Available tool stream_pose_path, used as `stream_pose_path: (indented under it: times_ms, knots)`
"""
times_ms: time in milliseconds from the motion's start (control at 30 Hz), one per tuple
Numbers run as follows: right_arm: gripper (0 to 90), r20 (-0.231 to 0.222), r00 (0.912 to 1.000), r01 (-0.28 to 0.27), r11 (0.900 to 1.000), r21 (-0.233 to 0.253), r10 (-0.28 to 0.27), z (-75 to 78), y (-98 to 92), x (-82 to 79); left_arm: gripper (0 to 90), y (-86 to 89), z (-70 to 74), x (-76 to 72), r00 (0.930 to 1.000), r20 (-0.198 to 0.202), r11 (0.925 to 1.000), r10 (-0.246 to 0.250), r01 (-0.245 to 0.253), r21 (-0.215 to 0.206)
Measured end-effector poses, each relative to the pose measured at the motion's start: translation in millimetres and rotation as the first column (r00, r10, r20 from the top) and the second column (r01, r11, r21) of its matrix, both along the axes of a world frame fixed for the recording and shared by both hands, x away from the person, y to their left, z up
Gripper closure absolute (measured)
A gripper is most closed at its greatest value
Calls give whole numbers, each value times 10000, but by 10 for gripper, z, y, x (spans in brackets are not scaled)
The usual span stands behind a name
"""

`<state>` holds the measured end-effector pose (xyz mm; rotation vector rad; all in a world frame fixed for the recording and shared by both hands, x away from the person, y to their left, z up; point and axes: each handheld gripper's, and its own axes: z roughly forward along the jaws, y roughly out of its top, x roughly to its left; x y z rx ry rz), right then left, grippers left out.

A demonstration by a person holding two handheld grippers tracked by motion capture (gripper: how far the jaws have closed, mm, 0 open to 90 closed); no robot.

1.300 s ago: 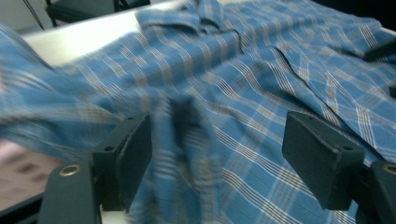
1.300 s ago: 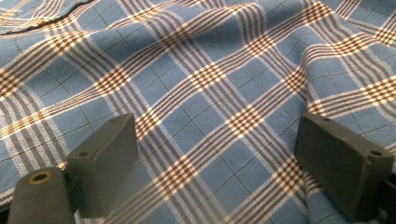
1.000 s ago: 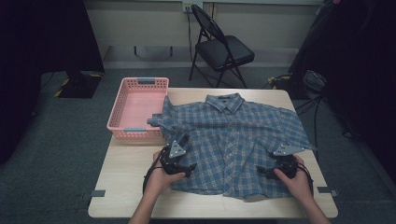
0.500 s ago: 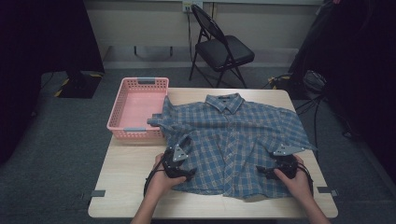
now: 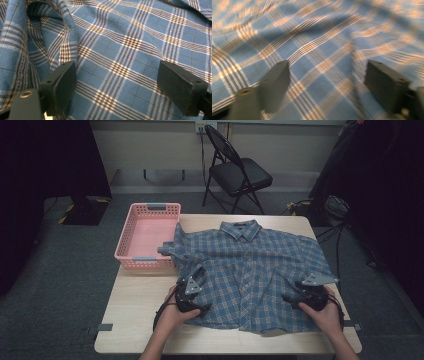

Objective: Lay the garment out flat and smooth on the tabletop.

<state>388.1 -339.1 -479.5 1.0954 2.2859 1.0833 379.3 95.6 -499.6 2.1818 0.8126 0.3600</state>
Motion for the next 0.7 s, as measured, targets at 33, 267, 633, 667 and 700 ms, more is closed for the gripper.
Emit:
stream_pose_path:
  times_ms: [33, 267, 633, 667, 700]
  knots:
    - [281, 10, 9998, 184, 9996, 202, -184, 51, -65, -17, 157, 0, 0, 0, 10000, 0, 10000, -1, 1, 2]
    - [494, -124, 9946, 1035, 9946, 36, -1034, 84, -360, -187, 158, -3, 0, -9, 10000, 9, 10000, 66, -66, 14]
    - [434, -139, 9932, 1153, 9933, -42, -1153, 73, -300, -455, 157, -3, -1, -13, 10000, 11, 10000, 88, -88, -1]
    - [456, -244, 9955, 918, 9957, -93, -920, 77, -277, -482, 158, -3, -1, -13, 10000, 11, 10000, 88, -88, -1]
    - [458, -339, 9972, 665, 9978, -49, -667, 71, -252, -504, 157, -4, -1, -18, 9999, 15, 9999, 123, -123, 7]
